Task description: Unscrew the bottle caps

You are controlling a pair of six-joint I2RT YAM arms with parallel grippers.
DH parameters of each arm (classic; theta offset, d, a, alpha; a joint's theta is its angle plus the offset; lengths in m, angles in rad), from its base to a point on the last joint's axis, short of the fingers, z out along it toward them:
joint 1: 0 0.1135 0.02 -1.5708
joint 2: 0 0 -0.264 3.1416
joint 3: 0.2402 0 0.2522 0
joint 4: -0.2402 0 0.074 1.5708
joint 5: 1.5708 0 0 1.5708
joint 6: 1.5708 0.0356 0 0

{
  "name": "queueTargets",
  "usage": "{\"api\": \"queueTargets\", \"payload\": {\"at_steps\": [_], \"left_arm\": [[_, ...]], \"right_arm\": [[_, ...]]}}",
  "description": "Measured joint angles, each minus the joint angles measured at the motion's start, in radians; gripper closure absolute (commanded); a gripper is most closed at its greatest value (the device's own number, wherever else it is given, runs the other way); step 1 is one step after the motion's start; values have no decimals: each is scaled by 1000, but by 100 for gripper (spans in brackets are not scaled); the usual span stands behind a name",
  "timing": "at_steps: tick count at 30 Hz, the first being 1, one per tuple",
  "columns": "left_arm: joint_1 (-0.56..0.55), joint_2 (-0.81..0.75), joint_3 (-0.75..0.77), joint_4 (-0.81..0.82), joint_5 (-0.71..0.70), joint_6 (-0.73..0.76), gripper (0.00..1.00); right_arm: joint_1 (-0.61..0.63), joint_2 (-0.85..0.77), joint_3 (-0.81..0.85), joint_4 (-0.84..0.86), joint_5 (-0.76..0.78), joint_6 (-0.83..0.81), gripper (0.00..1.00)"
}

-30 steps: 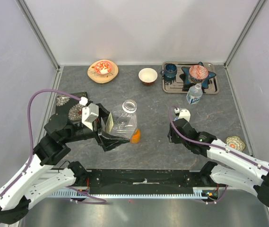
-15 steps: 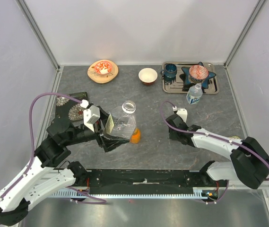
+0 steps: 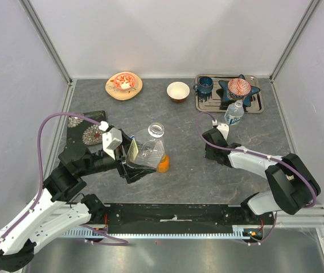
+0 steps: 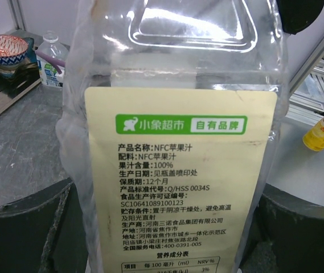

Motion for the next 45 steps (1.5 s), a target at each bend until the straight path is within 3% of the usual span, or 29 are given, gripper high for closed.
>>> {"api": "queueTargets", "payload": {"at_steps": [7,13,17,20,24,28,35,45], "left_arm": [[0,0,-8,1,0,0,89],[0,0,-19,2,0,0,88],[0,3,-25,8,-2,0,87],[0,31,-26,15,-2,0,87],[0,127,-16,27,4,0,87],[0,230,17,24,10,2,86],[0,282,71,30,36,14,85],[0,354,99,30,81,28,84]], "right_arm": [[-7,-20,3,-16,-61,-14,27],[19,-183,6,-161,-108,1,5],[78,-352,111,-284,-118,15,3],[119,-412,299,-341,-118,19,3],[141,-443,552,-321,-166,-12,3],[140,-469,687,-274,-327,-57,3],[142,-468,721,-230,-563,-92,6],[142,-459,695,-204,-659,-108,6]]}}
